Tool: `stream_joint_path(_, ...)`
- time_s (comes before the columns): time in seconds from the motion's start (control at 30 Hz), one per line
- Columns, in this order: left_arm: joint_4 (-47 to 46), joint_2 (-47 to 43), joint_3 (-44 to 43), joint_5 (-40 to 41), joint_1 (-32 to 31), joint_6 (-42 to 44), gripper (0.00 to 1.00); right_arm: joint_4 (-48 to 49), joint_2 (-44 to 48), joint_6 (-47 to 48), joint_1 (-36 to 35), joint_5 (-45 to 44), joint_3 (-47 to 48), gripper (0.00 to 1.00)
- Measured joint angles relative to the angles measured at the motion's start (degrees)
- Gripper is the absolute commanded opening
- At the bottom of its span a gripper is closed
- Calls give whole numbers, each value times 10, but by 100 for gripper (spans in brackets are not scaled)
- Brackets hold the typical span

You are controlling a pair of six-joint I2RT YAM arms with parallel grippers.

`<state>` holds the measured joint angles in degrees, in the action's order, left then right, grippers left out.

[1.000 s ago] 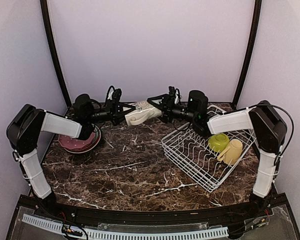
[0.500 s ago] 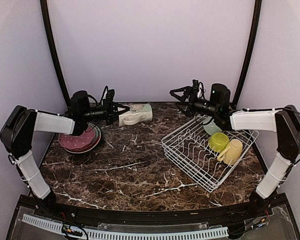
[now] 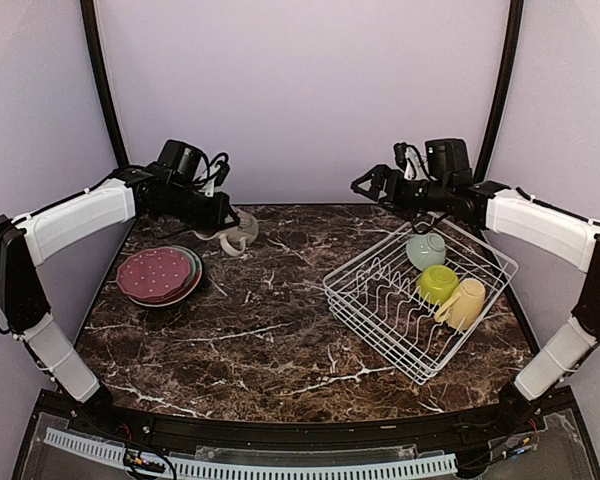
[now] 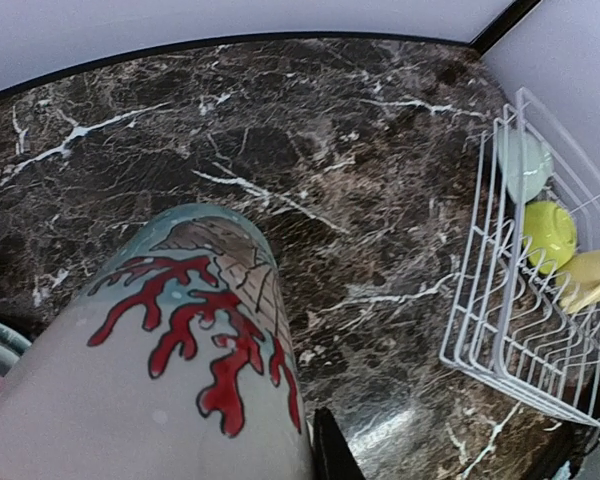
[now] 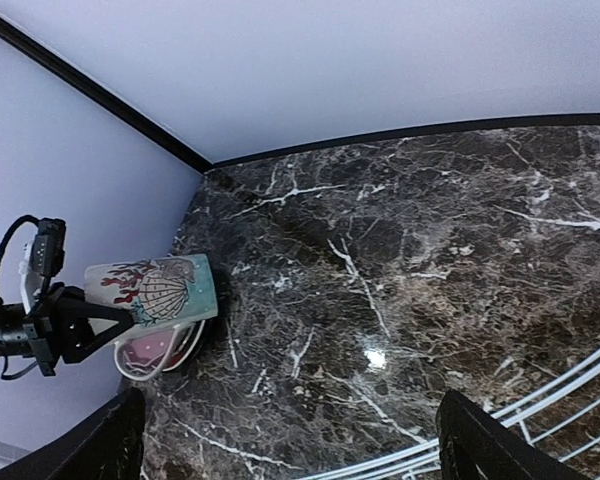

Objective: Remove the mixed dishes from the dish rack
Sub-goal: Pass from the right arm to the left, then place the cup at the center of the board.

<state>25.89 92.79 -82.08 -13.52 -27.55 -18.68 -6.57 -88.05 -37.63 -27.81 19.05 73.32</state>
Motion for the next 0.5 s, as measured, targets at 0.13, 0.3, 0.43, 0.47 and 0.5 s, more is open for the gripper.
stream_joint_path(0.13,92,42,-50,97,-38,53,1,-89,0,42,-2,-53,30,99)
stream_joint_path(0.3,155,81,-55,158,-75,87,1,-179,0,74,-3,-113,61,99)
stream_joint_path(0.43,188,106,-67,181,-87,102,1,-224,0,89,-3,-153,84,99)
stream_joint_path(0.47,193,113,-72,187,-87,106,1,-231,0,91,-3,-162,87,99)
stream_joint_path(0.5,197,119,-76,193,-87,108,1,-237,0,93,-3,-169,89,99)
